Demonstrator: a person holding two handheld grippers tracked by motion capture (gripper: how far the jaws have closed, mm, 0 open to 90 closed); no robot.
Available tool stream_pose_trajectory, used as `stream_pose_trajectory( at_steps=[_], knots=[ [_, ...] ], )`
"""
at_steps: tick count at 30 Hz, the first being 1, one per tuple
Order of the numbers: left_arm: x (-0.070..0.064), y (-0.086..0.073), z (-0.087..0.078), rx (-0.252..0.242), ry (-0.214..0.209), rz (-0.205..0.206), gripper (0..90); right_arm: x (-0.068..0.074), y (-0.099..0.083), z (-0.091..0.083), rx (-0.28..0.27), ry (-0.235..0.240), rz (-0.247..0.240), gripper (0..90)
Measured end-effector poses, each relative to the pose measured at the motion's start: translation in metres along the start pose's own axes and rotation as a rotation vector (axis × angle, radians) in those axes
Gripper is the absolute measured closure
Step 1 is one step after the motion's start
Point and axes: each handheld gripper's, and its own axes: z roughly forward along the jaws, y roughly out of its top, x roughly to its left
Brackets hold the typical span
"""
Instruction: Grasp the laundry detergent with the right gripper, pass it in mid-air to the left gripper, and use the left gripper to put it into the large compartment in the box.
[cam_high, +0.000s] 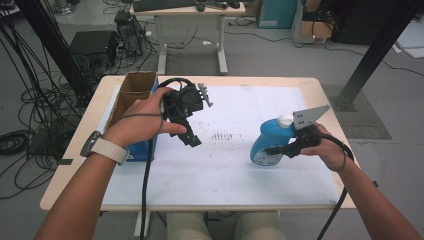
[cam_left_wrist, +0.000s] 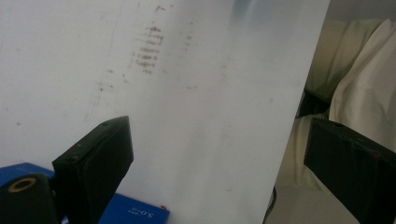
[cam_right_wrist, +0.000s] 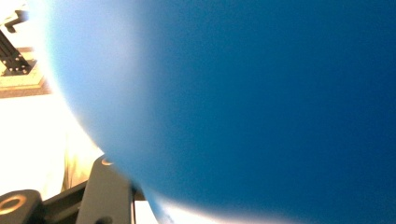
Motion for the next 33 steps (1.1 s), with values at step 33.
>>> stream_pose_trajectory(
  at_steps=[33],
  knots=[
    [-0.013,0.064,-0.033,-0.030,0.003,0.162,8.3,0.014,0.064,0.016,0.045,0.097,-0.091,43.4]
  ],
)
